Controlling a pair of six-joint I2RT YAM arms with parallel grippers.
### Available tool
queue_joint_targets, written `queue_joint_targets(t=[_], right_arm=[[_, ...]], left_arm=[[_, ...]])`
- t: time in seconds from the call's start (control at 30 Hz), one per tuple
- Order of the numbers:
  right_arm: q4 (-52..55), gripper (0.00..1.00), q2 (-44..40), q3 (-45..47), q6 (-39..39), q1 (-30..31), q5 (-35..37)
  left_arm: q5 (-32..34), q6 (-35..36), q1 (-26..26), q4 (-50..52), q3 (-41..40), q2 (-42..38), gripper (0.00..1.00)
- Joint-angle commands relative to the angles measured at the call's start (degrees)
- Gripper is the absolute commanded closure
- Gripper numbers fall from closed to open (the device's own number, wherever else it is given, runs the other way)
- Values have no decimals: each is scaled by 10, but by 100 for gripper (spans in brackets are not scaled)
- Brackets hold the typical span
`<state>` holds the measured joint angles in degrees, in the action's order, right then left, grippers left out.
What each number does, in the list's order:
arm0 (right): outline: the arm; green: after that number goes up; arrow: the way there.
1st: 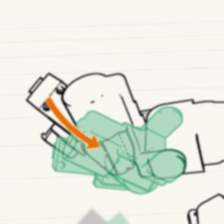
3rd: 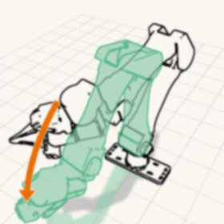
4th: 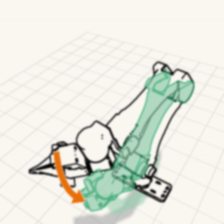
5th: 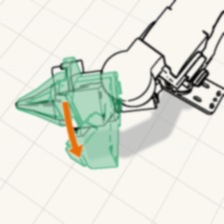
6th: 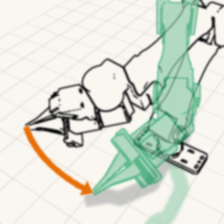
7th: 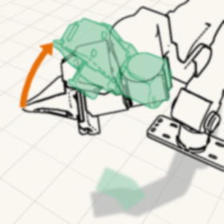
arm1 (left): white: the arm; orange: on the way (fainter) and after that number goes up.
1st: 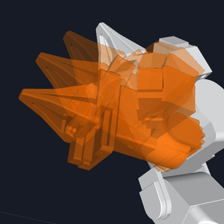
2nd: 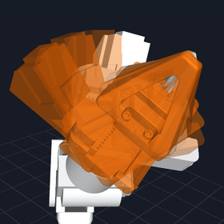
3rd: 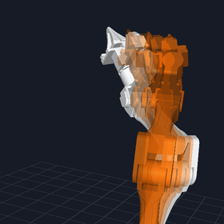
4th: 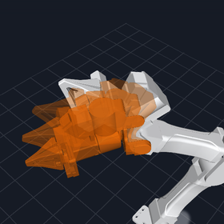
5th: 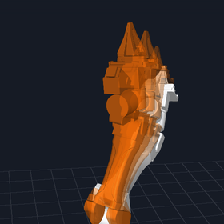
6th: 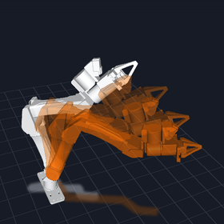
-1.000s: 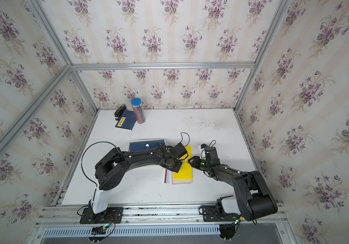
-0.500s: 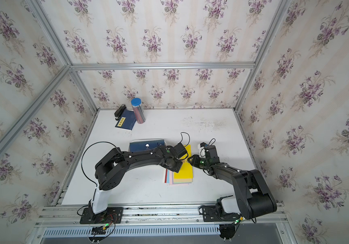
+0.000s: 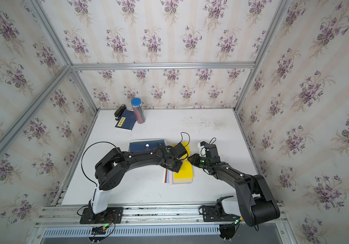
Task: Put the sealed envelopes into the storage box
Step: Pick up the envelope from the center of the board.
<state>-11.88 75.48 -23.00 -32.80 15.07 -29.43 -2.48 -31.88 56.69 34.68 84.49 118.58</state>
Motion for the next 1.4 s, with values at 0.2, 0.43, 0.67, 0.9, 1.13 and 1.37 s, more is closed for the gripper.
queue_joint_targets(t=[0.2,0.43,0.67,0.9,1.13,1.37], right_arm=[[-39,79,36,5,0,2,-48],[-55,76,24,9,1,2,-47],[-65,78,41,10,3,2,-53],[-68,79,65,9,11,2,-58],[-78,94,67,12,15,2,-57],[-83,100,51,20,21,1,-44]], left_arm=[[-13,5,1,-10,2,-12,100],[-16,8,1,-12,0,-13,100],[-19,8,1,-16,-3,-10,100],[-21,9,1,-19,-2,-10,100],[-24,8,0,-22,-5,-6,100],[-18,13,1,-19,0,-19,100]])
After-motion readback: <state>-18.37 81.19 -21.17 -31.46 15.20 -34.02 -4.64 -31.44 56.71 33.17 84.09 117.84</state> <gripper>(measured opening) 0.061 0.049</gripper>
